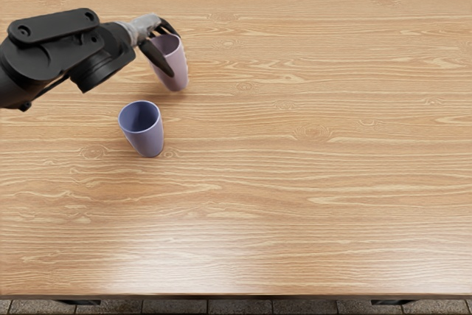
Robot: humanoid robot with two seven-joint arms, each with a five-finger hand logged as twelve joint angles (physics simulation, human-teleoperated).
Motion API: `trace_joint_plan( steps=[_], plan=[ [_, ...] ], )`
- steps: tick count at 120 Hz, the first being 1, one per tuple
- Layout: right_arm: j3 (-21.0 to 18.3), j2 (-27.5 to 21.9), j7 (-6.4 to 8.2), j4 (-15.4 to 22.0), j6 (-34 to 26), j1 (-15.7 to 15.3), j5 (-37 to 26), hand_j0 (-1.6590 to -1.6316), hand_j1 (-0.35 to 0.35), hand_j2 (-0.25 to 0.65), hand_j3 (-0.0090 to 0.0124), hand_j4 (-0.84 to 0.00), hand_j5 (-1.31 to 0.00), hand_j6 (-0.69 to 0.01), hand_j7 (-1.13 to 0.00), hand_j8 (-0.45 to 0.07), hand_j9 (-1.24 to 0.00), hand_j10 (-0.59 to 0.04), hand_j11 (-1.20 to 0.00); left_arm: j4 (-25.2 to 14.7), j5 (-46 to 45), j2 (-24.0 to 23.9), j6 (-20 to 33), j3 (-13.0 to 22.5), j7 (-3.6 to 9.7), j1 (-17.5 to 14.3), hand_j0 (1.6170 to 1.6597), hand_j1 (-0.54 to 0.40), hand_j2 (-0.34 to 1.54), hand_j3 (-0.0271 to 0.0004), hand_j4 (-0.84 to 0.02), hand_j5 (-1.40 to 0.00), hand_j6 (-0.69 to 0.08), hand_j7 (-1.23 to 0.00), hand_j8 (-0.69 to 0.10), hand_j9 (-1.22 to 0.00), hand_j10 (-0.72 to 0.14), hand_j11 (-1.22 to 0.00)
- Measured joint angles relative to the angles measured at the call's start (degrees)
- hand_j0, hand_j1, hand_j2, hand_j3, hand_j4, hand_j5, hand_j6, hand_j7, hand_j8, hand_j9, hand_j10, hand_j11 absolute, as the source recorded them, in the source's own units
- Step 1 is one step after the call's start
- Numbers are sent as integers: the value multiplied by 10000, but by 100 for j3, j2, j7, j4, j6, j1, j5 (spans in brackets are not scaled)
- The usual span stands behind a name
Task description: Pick up cup and place in cup with left hand
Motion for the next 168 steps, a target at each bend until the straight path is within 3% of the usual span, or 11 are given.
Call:
trace_joint_plan(
  steps=[33,87,115,152,168],
  plan=[
    [0,0,0,0,0,0,0,-16581,-3351,-25,0,-112,-148,-110,-149,-112,-149,-112,-149,-937,-5,654,-13,-76,12,-369,16528,-1970,1939,0,-3593,-6855,-1967,-6881,-2327,-6487,-3715,-6683],
    [0,0,0,0,0,0,0,-16581,-3351,-25,0,-112,-148,-110,-149,-111,-149,-112,-149,-2622,-3,1682,25,-131,226,-793,16524,-1854,1661,0,-3561,-6954,-1935,-6917,-2333,-6521,-3756,-6744],
    [0,0,0,0,0,0,0,-16581,-3352,-25,0,-112,-148,-111,-149,-112,-149,-113,-149,-3041,-10,1981,11,-126,424,-1054,16524,-1779,1497,0,-3596,-6970,-1972,-6921,-2380,-6525,-3792,-6754],
    [0,0,0,0,0,0,0,-16581,-3352,-25,0,-112,-148,-111,-149,-112,-149,-113,-149,-3437,-15,2506,-158,-91,800,-1248,16523,-1785,1567,0,-3553,-7018,-1969,-6941,-2373,-6493,-3743,-6763],
    [0,0,0,0,0,0,0,-16581,-3352,-25,0,-112,-148,-111,-149,-112,-149,-113,-149,-3562,-17,2664,-292,-73,874,-1331,16523,-1794,1689,0,-3600,-6941,-1980,-6898,-2336,-6515,-3732,-6743]
  ],
)
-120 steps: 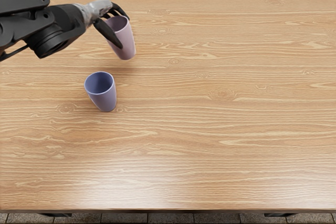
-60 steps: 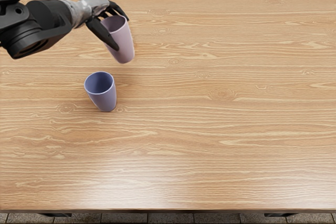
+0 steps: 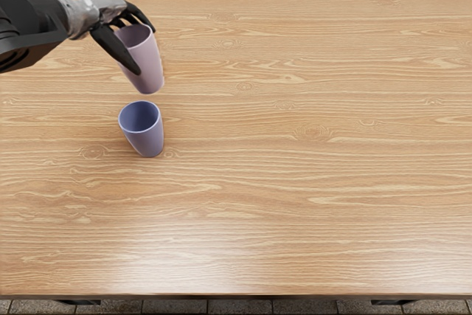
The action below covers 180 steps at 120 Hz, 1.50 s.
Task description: Pick up cup and place in cup with left hand
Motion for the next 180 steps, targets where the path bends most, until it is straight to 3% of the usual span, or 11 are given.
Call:
trace_joint_plan(
  steps=[53,81,180],
  plan=[
    [0,0,0,-1,0,0,0,-16581,-3352,-25,0,-112,-148,-110,-149,-112,-149,-113,-149,-710,12,644,-147,25,94,-107,16522,-1848,1691,0,-3628,-6958,-2011,-6924,-2375,-6516,-3793,-6751],
    [0,0,0,0,0,0,0,-16581,-3352,-25,0,-112,-148,-111,-149,-112,-149,-113,-149,-1000,19,679,-147,19,96,-47,16523,-1698,1528,0,-3758,-6896,-2139,-6876,-2492,-6490,-3899,-6737],
    [0,0,0,0,0,0,0,-16581,-3352,-25,0,-112,-148,-111,-149,-112,-149,-113,-149,-1071,106,899,-69,18,95,191,16529,-1755,1811,0,-3813,-6784,-2175,-6777,-2538,-6394,-3919,-6647]
  ],
)
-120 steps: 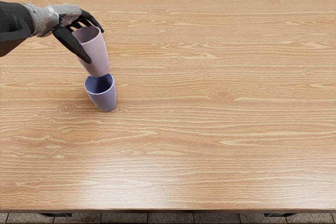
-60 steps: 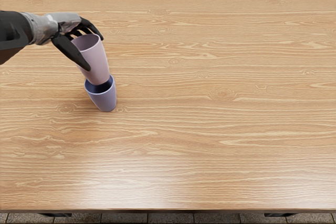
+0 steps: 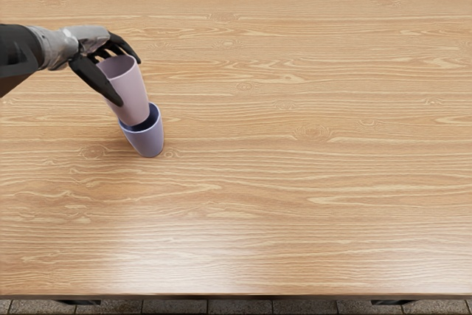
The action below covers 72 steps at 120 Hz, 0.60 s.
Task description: Pick up cup and place in cup with left hand
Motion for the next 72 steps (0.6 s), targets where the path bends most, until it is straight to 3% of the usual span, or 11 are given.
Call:
trace_joint_plan(
  steps=[52,72],
  plan=[
    [0,0,0,-1,0,0,0,-16581,-3352,-25,0,-112,-148,-111,-149,-112,-149,-113,-149,16,161,98,28,-6,-11,36,16526,-1931,1918,0,-3672,-6441,-1991,-6430,-2376,-6087,-3751,-6301],
    [0,0,0,0,0,0,0,-16581,-3352,-25,0,-112,-148,-110,-149,-112,-149,-112,-149,14,173,29,38,-34,-35,36,16553,-1374,1405,0,-3847,-5554,-2898,-5613,-3054,-5476,-3811,-5568]
  ],
)
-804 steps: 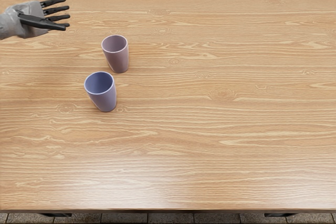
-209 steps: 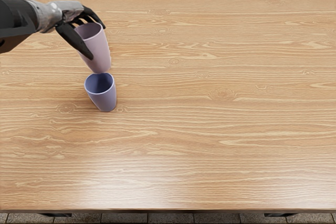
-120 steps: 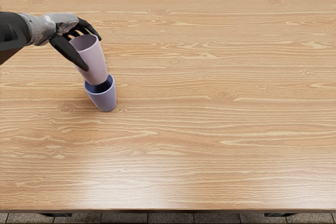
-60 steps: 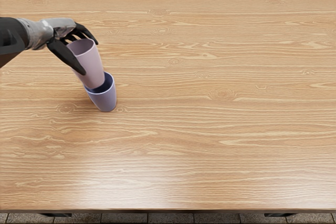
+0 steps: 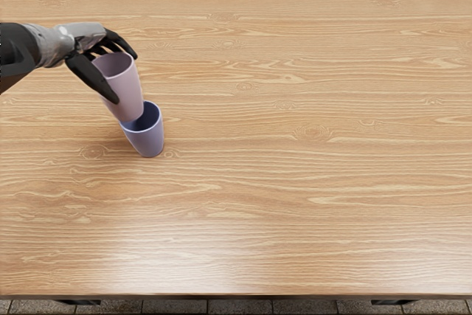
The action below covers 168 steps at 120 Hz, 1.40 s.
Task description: Pick up cup and place in cup with left hand
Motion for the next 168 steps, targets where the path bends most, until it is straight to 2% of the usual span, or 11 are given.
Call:
trace_joint_plan(
  steps=[18,63,88,114,118,121,130,146,154,159,168],
  plan=[
    [0,0,0,0,0,0,0,-16581,-3352,-25,0,-112,-149,-111,-149,-112,-149,-113,-149,-6,-8,-27,-14,-22,0,0,16560,-816,847,0,-4071,-5327,-3488,-5394,-3477,-5390,-3993,-5428],
    [0,0,0,0,0,0,0,-16581,-3352,-25,0,-112,-149,-111,-149,-112,-149,-113,-149,-17,-27,-45,-36,-70,-15,0,16568,-694,608,0,-3939,-5182,-3544,-5195,-3589,-5178,-3934,-5182],
    [0,0,0,0,0,0,0,-16581,-3352,-25,0,-112,-149,-111,-149,-112,-149,-113,-149,-17,-32,-45,-31,-80,-40,0,16576,1302,349,0,-2014,-2621,-1877,-2624,-1893,-2617,-2012,-2618],
    [0,0,0,0,0,0,0,-16581,-3352,-25,0,-113,-149,-111,-149,-112,-149,-113,-149,2,-47,-12,-171,-83,-41,22,16579,2558,161,0,-874,-1110,-834,-1110,-838,-1106,-871,-1105],
    [0,0,0,0,0,0,0,-16581,-3352,-25,0,-114,-149,-113,-149,-114,-149,-114,-149,14,-55,191,-265,-173,-40,147,16579,2689,138,0,-755,-954,-722,-953,-725,-950,-751,-949],
    [0,0,0,0,0,0,0,-16581,-3352,-25,0,-113,-149,-112,-149,-113,-149,-114,-149,23,-65,306,-361,-321,-39,379,16579,2775,124,0,-675,-852,-647,-851,-649,-848,-672,-848],
    [0,0,0,0,0,0,0,-16581,-3352,-25,0,-113,-149,-112,-149,-113,-149,-113,-149,52,-200,583,-642,-956,-35,967,16580,2982,95,0,-502,-614,-488,-613,-489,-610,-499,-608],
    [0,0,0,0,0,0,0,-16581,-3352,-25,0,-112,-149,-111,-149,-112,-149,-113,-149,144,-480,1101,-846,-1985,-38,1673,16580,3221,56,0,-292,-336,-291,-334,-290,-331,-289,-330],
    [0,0,0,0,0,0,0,-16581,-3352,-25,0,-112,-149,-111,-149,-112,-149,-112,-149,224,-536,1215,-892,-2482,-43,2281,16580,3302,44,0,-229,-245,-233,-242,-232,-240,-226,-238],
    [0,0,0,0,0,0,0,-16581,-3352,-25,0,-112,-149,-111,-149,-112,-149,-112,-149,282,-556,1220,-910,-2745,-110,2504,16580,3340,37,0,-196,-201,-202,-199,-201,-196,-194,-194],
    [0,0,0,0,0,0,0,-16581,-3352,-24,0,-113,-149,-111,-149,-112,-149,-113,-149,408,-573,1276,-930,-3049,-338,2737,16580,3391,28,0,-152,-142,-160,-139,-159,-136,-150,-134]
  ],
)
